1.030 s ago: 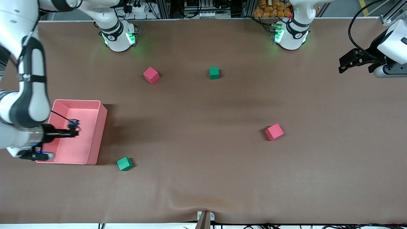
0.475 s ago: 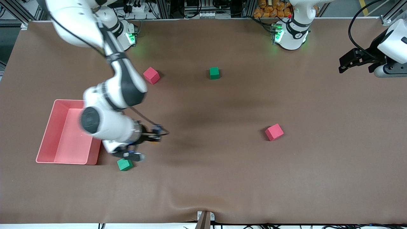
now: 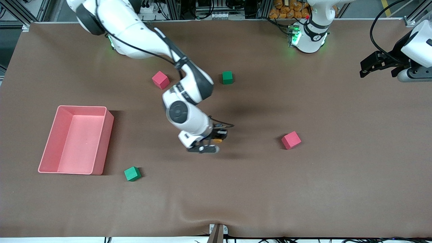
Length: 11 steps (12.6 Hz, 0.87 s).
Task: Place and upright button with both arms
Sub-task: 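Lift the button out of the tray with the right gripper, then lower the button onto the table and open the right gripper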
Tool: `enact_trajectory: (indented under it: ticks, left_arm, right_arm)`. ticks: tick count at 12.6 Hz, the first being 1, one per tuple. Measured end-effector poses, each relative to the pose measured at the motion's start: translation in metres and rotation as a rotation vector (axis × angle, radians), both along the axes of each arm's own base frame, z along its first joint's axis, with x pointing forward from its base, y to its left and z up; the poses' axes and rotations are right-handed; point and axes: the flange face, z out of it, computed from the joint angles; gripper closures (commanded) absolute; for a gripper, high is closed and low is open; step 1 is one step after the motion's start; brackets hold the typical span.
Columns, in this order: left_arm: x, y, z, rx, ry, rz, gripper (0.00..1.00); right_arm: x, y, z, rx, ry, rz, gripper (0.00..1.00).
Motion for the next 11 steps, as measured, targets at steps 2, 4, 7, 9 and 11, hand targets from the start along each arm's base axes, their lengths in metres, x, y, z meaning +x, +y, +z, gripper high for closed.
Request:
enact_trajectory:
  ticks: [2,4,7,9,11]
  left_arm:
    - [0.0,0.0,0.0,0.0,0.0,0.0,0.0]
    - [0.0,0.0,0.0,0.0,0.0,-0.001,0.0]
    - [0.001,-0.001,-0.001,0.0,0.0,-0.001,0.0]
    - [0.001,-0.001,-0.001,0.0,0.0,-0.001,0.0]
    - [0.001,-0.001,-0.001,0.0,-0.001,-0.001,0.0]
  right_arm:
    - [-0.019,0.021,-0.028,-0.061,-0.011,0.073,1.0]
    - [-0.038,0.033,-0.065,-0.109,0.01,0.119,1.0]
    - [-0.044,0.039,-0.078,-0.126,0.017,0.137,0.0]
    - [-0.04,0.037,-0.074,-0.125,0.012,0.133,0.0]
    - [-0.027,0.03,-0.064,-0.119,0.001,0.116,0.0]
